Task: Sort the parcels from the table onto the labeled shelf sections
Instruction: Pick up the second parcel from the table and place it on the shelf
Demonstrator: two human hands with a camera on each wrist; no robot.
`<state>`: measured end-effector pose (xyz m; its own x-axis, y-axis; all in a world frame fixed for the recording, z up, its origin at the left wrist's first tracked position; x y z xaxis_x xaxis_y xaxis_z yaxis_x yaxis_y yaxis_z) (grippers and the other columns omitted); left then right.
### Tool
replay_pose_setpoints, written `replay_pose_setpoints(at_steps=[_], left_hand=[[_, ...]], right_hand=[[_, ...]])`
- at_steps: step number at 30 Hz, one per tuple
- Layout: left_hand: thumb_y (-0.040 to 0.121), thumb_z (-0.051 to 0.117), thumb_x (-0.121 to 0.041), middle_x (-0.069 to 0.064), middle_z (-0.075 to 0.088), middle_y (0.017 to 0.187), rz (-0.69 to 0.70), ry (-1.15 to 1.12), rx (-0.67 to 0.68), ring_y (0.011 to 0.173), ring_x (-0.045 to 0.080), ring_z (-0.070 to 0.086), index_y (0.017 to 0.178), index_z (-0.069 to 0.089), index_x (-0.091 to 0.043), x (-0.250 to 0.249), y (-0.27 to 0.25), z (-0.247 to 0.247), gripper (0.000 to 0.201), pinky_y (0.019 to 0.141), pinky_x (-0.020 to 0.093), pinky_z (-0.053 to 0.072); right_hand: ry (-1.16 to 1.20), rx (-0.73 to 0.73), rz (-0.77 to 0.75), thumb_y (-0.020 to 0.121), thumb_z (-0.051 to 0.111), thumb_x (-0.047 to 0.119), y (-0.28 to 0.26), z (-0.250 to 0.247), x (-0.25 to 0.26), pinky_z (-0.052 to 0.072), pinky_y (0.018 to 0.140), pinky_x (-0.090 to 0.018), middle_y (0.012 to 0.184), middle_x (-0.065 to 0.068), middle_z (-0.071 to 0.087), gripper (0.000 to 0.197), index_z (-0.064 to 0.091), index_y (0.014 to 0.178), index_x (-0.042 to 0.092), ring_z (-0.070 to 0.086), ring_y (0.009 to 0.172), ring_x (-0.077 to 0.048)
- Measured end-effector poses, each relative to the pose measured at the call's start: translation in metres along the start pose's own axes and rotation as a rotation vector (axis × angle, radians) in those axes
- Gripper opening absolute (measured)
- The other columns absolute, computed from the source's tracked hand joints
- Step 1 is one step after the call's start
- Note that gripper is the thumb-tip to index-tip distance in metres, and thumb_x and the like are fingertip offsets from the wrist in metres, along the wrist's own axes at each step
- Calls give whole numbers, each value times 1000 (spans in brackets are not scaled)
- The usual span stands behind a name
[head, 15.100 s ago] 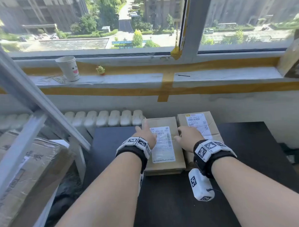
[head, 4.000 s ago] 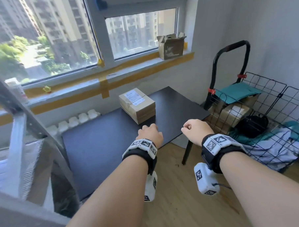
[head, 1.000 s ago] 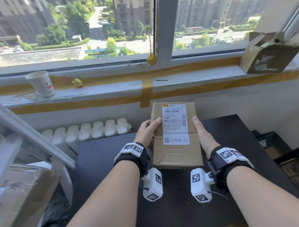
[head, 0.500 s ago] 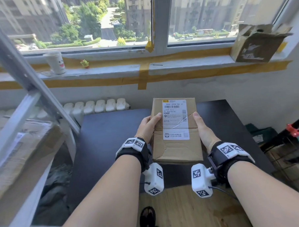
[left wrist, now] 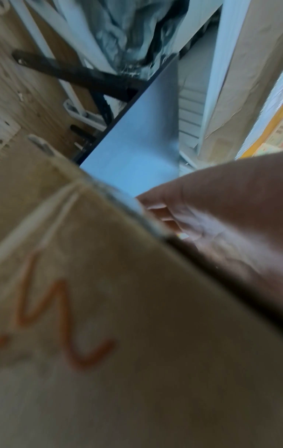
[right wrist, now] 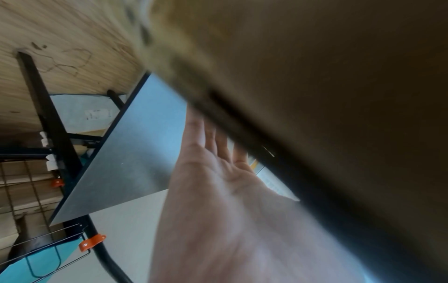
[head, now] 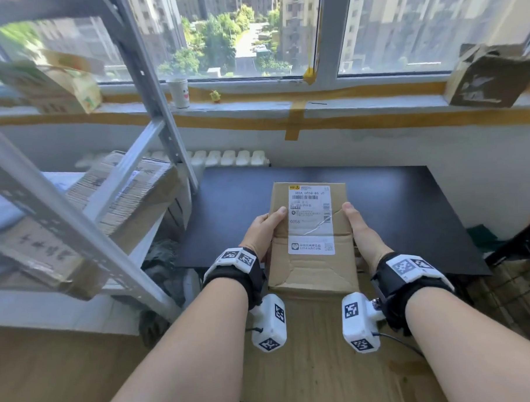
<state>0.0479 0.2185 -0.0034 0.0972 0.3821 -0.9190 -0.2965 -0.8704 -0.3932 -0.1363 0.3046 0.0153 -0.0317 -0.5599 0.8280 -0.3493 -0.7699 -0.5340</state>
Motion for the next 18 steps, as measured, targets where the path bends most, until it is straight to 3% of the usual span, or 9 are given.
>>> replay_pose_setpoints(at_steps=[2, 6, 9, 11, 14, 17, 18], left_hand=[[101, 45, -35, 5, 70, 87, 6, -2, 2, 47, 2, 68, 117, 66, -6, -3, -14, -13, 39, 42, 12, 48], [100, 46, -37, 16, 73, 108, 14, -33, -32, 68, 17, 70, 121, 67, -4, -3, -39, -44, 45, 61, 24, 58], [100, 47, -36, 2, 76, 81, 9, -40, -41, 59, 12, 71, 109, 71, -9, 0, -60, -71, 38, 54, 19, 55], [100, 47, -34, -2, 75, 70, 12, -33, -56, 53, 9, 69, 99, 71, -14, 4, -75, -94, 31, 49, 16, 51], [97, 49, -32, 8, 75, 89, 0, -24, -94, 68, 20, 69, 98, 72, -15, 16, -105, -137, 29, 63, 24, 54], [96, 47, -29, 2, 74, 72, -20, -30, -115, 59, 18, 68, 85, 72, -15, 31, -141, -181, 31, 59, 22, 53], [96, 47, -27, 1, 74, 68, -23, -30, -114, 61, 20, 67, 81, 72, -15, 36, -154, -195, 32, 63, 25, 53]], right_hand=[[11, 19, -27, 76, 47, 77, -6, 12, 2, 46, 105, -49, 98, -1, 75, 60, 69, 86, 22, 67, 108, -29], [-33, 74, -51, 80, 48, 73, -29, 45, 9, 48, 102, -46, 103, -2, 73, 59, 68, 98, 20, 66, 109, -27], [-35, 106, -60, 88, 46, 65, -46, 73, 7, 52, 94, -41, 96, -2, 70, 56, 65, 110, 17, 65, 107, -27], [-41, 107, -64, 89, 45, 65, -59, 95, 2, 49, 99, -44, 93, -1, 70, 52, 66, 97, 19, 64, 108, -28], [-29, 111, -55, 86, 45, 68, -84, 135, -11, 45, 104, -50, 88, -1, 70, 49, 65, 86, 23, 64, 104, -29], [-32, 126, -50, 87, 44, 68, -113, 181, -27, 45, 104, -51, 88, -1, 70, 47, 63, 86, 24, 65, 94, -26], [-40, 135, -48, 87, 44, 68, -123, 197, -32, 45, 104, -51, 89, -1, 69, 47, 62, 87, 25, 65, 97, -26]])
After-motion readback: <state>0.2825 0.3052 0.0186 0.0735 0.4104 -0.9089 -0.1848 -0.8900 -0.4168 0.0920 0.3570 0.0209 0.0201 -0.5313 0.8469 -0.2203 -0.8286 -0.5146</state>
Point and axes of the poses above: each hand's wrist, its own y-axis towards the middle knuckle, its own z-axis out of the palm, x = y × z, the point moved 8 cm from there along y, towards the middle knuckle
